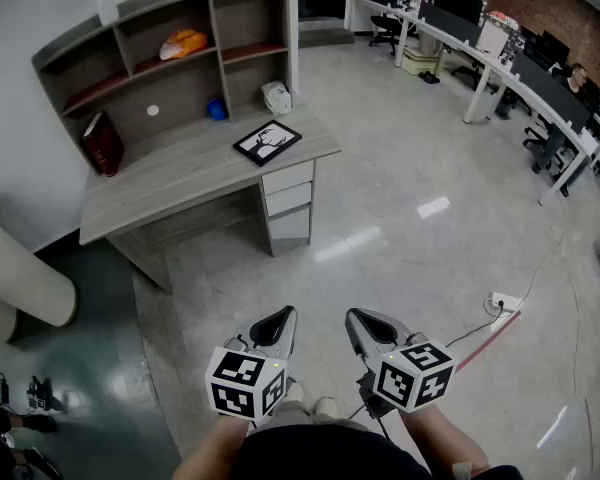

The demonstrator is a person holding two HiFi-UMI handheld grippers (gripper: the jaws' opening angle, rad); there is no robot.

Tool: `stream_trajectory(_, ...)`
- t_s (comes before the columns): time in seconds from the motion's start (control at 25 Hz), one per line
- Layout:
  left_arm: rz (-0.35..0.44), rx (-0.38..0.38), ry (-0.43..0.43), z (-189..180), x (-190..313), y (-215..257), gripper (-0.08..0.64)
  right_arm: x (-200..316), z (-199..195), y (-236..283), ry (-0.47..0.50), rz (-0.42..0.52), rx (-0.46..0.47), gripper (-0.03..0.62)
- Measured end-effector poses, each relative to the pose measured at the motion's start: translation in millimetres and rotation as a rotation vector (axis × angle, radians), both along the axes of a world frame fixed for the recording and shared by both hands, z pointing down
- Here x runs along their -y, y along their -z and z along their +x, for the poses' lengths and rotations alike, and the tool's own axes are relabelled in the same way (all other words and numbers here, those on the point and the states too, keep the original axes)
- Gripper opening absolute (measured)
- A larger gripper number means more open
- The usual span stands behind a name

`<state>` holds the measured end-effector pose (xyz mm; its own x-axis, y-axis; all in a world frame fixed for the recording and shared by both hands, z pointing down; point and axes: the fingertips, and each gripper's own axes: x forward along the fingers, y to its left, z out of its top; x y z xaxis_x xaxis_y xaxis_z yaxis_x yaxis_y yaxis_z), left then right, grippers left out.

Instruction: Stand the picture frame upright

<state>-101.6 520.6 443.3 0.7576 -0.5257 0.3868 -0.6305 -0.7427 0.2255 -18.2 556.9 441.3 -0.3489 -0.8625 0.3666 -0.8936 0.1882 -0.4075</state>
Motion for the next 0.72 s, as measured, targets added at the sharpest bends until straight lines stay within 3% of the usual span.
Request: stream_trajectory(0.72, -0.028, 0.006, 0.024, 24.3, -29.8, -18.8, -0.005, -20.5, 18.1, -20.9, 0.044, -0.042, 0.016, -0.003)
